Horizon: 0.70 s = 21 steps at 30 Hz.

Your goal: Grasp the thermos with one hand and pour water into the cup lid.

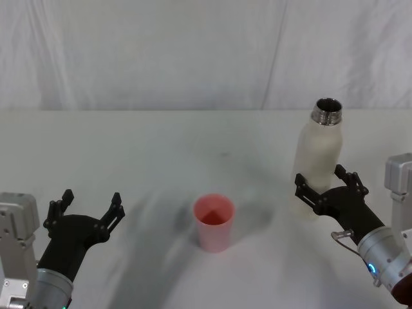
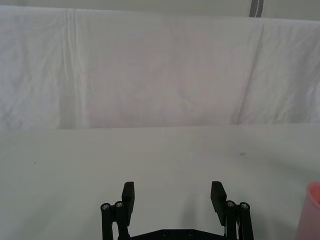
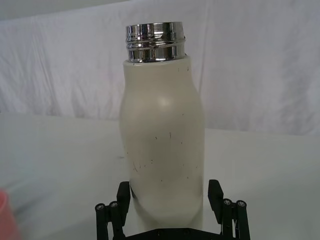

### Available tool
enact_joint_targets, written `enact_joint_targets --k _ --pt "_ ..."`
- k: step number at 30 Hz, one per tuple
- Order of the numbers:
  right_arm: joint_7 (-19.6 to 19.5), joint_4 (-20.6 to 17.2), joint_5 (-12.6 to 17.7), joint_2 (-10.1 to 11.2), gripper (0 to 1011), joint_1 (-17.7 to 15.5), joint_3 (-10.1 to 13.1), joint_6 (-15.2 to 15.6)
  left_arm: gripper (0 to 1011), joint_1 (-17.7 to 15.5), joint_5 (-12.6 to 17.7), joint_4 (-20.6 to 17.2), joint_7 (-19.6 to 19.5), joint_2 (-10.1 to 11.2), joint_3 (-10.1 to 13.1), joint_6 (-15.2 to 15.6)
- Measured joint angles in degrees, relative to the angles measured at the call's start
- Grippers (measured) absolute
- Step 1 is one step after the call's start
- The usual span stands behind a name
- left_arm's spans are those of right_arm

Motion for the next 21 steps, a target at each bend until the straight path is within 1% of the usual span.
enact_joint_targets --k 13,21 --pt "0.0 3.1 0.1 -0.6 1003 2.1 -0.6 -0.5 1001 0.0 0.0 0.0 0.0 0.0 0.0 0.0" --pt "-0.1 4.3 0.1 -1.0 1003 3.0 -0.9 -0.9 1001 0.0 0.0 0.0 0.0 0.0 0.0 0.0"
